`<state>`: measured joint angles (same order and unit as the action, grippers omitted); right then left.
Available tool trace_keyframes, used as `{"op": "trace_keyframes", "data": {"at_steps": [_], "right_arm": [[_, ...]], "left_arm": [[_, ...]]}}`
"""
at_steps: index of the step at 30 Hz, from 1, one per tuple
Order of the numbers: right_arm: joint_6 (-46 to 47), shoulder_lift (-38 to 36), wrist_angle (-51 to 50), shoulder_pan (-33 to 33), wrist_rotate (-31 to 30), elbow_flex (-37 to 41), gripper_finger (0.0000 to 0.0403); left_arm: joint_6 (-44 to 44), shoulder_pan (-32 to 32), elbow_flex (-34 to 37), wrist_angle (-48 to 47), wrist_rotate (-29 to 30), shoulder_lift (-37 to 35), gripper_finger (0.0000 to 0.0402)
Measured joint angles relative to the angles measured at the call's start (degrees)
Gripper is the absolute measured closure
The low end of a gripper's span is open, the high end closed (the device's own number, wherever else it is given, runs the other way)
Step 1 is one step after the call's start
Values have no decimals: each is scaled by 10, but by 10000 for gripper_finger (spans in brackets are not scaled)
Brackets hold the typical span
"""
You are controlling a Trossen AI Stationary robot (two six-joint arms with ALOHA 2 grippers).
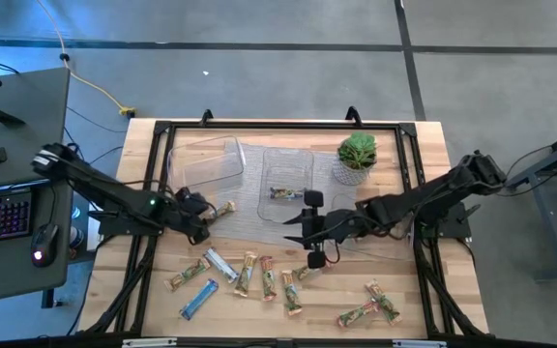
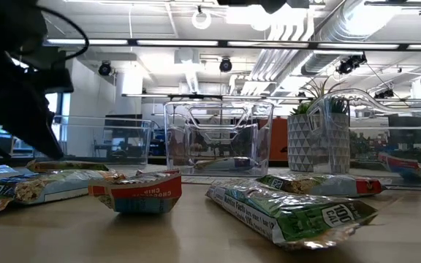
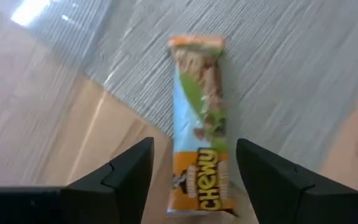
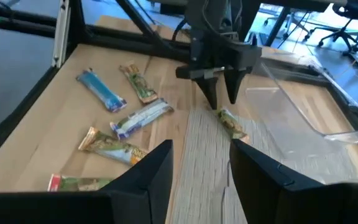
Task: Pick and place Granola Bars by type
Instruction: Put the yellow granola bar into the left transparent bin
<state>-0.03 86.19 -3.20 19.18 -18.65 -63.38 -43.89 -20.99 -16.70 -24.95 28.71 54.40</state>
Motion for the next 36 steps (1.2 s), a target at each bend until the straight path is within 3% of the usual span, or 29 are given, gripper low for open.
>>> {"op": "trace_keyframes", "data": {"at_steps": [14, 25, 31, 36], "right_arm": [[0, 0, 154, 0, 10, 86, 261], [-2, 0, 172, 1, 12, 88, 260], [-3, 0, 174, 1, 12, 88, 260], [-4, 0, 175, 1, 12, 88, 260]], "left_arm": [[-42, 0, 15, 60, -1, 71, 186], [-40, 0, -33, 47, -32, 69, 286], [-6, 0, -123, -45, -15, 69, 317], [1, 0, -248, -219, 36, 69, 325]]}}
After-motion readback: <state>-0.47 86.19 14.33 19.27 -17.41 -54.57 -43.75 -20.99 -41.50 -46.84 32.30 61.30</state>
